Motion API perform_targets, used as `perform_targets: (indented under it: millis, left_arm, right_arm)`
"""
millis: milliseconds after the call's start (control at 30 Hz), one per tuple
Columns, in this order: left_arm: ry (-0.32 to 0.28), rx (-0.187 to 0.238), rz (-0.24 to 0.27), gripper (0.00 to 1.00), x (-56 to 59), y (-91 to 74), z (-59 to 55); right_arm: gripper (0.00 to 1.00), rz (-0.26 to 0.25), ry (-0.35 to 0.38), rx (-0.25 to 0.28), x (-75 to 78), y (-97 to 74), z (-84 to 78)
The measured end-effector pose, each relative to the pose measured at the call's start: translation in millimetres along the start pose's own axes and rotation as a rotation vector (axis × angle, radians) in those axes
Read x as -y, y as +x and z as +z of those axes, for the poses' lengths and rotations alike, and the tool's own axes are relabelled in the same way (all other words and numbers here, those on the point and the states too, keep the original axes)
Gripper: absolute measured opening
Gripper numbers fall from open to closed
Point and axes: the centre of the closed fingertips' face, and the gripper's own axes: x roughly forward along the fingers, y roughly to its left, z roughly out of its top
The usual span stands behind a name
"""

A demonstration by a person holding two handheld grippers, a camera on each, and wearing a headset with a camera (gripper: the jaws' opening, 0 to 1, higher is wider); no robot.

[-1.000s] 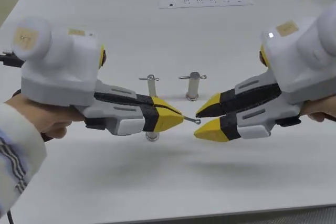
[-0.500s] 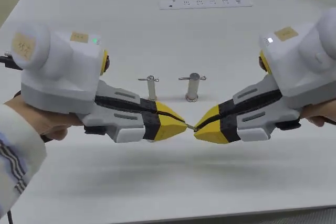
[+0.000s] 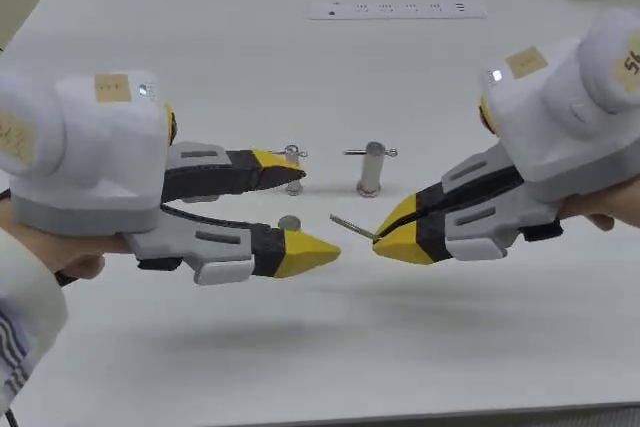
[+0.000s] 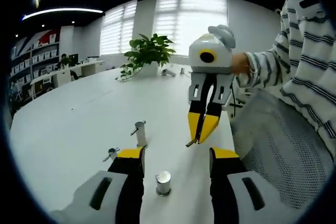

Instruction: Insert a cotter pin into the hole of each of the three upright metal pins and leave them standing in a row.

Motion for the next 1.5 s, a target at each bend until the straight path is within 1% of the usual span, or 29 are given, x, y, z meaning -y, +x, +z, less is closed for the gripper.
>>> perform_targets:
  millis: [33, 67, 133, 200, 233, 333, 467, 567, 700, 767, 833, 900, 967, 1033, 1133, 1200, 1267, 1333, 1467, 1500]
  left_arm:
    - [0.003, -0.017, 0.007, 0.47, -2.5, -0.8, -5.3]
    - [0.003, -0.031, 0.025, 0.47, -6.9, -1.1, -11.4]
    - [-0.01, -0.051, 0.026, 0.45, -8.3, -0.8, -19.4]
    - [-0.01, -0.055, 0.019, 0.44, -6.2, 1.0, -22.8]
    - [-0.011, -0.057, 0.017, 0.44, -6.0, 1.4, -23.7]
    - [-0.006, -0.086, 0.029, 0.41, -8.9, 5.3, -33.2]
    - [-0.006, -0.101, 0.032, 0.37, -10.5, 11.9, -42.0]
    - [-0.013, -0.106, 0.027, 0.32, -10.7, 15.3, -47.5]
    - [-0.019, -0.131, 0.025, 0.31, -10.9, 18.9, -58.4]
    - [-0.021, -0.129, 0.031, 0.28, -12.1, 19.0, -59.8]
    - [-0.033, -0.114, 0.037, 0.25, -14.0, 19.4, -59.7]
    - [-0.026, -0.114, 0.04, 0.23, -14.4, 19.9, -60.2]
    - [-0.02, -0.115, 0.03, 0.21, -12.7, 20.5, -60.7]
    - [-0.016, -0.108, 0.034, 0.16, -13.3, 21.0, -59.7]
    - [-0.018, -0.103, 0.041, 0.13, -15.4, 21.0, -59.4]
    - [-0.018, -0.099, 0.039, 0.12, -15.7, 20.8, -59.4]
    - [-0.039, -0.096, 0.038, 0.12, -16.2, 20.5, -59.6]
    - [-0.035, -0.096, 0.036, 0.12, -15.9, 20.5, -59.6]
    - [-0.031, -0.096, 0.036, 0.12, -15.7, 20.3, -59.8]
    - [-0.03, -0.095, 0.036, 0.12, -15.7, 20.1, -59.9]
  right_arm:
    - [0.04, 0.002, -0.006, -0.01, 0.8, 1.7, -1.0]
    - [0.04, 0.0, -0.01, -0.028, 2.3, 4.2, -2.8]
    - [0.04, 0.003, -0.005, -0.062, 4.1, 7.9, -6.8]
    - [0.04, 0.012, 0.011, -0.094, 5.8, 11.3, -10.9]
    - [0.04, 0.01, 0.009, -0.097, 7.7, 12.7, -11.0]
    - [0.04, -0.001, 0.003, -0.142, 12.8, 14.8, -14.8]
    - [0.04, 0.007, 0.014, -0.171, 16.1, 17.1, -14.4]
    - [0.04, 0.01, 0.002, -0.203, 18.1, 19.0, -15.8]
    - [0.04, 0.015, -0.021, -0.235, 19.3, 23.0, -17.1]
    - [0.04, 0.022, -0.035, -0.239, 19.3, 24.4, -16.6]
    - [0.04, 0.026, -0.039, -0.24, 19.8, 26.4, -15.1]
    - [0.04, 0.031, -0.038, -0.244, 20.2, 28.4, -14.4]
    - [0.04, 0.032, -0.042, -0.249, 20.5, 29.2, -13.7]
    - [0.04, 0.03, -0.048, -0.252, 20.9, 29.6, -12.7]
    - [0.04, 0.015, -0.073, -0.253, 24.0, 30.6, -9.9]
    - [0.04, 0.014, -0.072, -0.253, 24.9, 31.3, -9.0]
    - [0.04, 0.016, -0.072, -0.251, 24.5, 32.3, -7.7]
    - [0.04, 0.014, -0.073, -0.256, 23.3, 32.5, -8.3]
    - [0.04, 0.014, -0.072, -0.251, 24.2, 36.0, -4.0]
    - [0.04, 0.013, -0.078, -0.261, 24.7, 35.9, -4.7]
